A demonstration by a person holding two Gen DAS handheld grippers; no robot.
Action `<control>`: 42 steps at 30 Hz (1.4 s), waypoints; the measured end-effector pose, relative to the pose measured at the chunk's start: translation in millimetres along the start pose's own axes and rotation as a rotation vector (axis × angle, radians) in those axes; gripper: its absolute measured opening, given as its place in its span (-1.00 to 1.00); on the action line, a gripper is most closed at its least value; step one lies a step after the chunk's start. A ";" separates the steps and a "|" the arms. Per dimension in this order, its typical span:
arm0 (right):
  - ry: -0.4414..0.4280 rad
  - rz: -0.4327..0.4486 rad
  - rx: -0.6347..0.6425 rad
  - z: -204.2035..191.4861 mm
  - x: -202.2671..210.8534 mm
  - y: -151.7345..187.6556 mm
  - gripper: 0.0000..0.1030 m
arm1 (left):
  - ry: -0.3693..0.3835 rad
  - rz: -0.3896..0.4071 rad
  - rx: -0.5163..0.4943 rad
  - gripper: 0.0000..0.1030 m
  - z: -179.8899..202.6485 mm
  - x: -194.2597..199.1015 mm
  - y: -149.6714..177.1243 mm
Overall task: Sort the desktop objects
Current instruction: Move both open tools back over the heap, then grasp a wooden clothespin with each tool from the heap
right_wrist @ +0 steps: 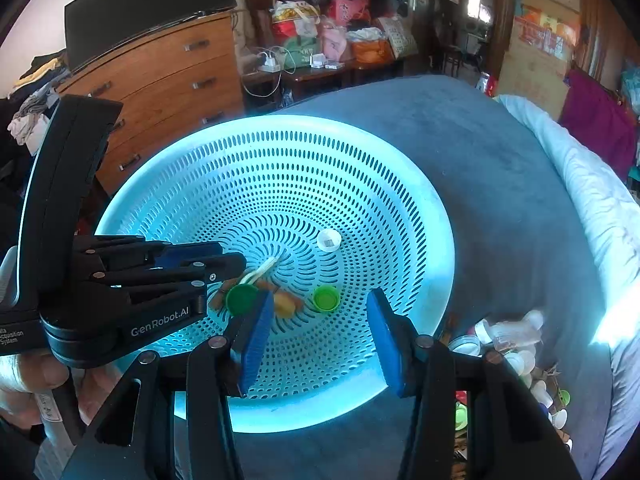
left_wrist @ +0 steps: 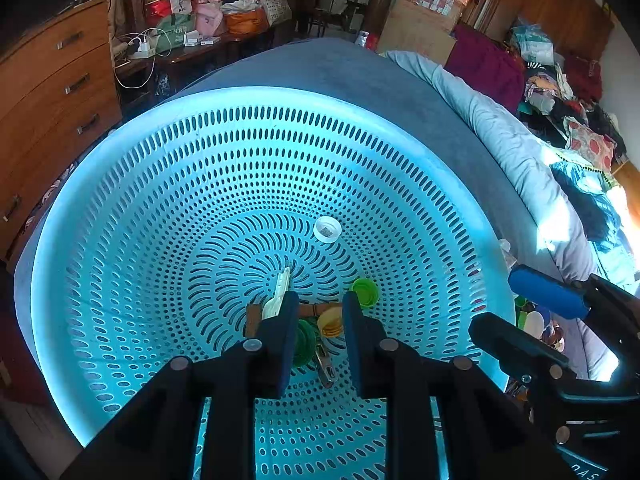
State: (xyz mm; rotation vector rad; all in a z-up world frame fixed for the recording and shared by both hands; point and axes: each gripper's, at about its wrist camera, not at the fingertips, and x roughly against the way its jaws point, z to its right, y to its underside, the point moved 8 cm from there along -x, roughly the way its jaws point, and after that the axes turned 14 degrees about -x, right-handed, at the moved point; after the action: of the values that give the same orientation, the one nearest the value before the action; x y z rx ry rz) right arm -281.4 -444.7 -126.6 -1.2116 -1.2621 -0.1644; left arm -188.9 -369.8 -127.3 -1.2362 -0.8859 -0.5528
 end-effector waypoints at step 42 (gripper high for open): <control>-0.016 -0.074 -0.627 226.4 27.5 233.6 -0.71 | 0.271 -0.027 -0.492 -0.33 238.3 -65.1 72.6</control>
State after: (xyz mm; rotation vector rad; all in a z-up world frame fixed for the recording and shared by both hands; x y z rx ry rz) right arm -254.9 -160.1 -284.4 -1.6963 -1.3128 -0.6413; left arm -234.2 -128.2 -204.0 -1.5447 -0.5515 -0.9751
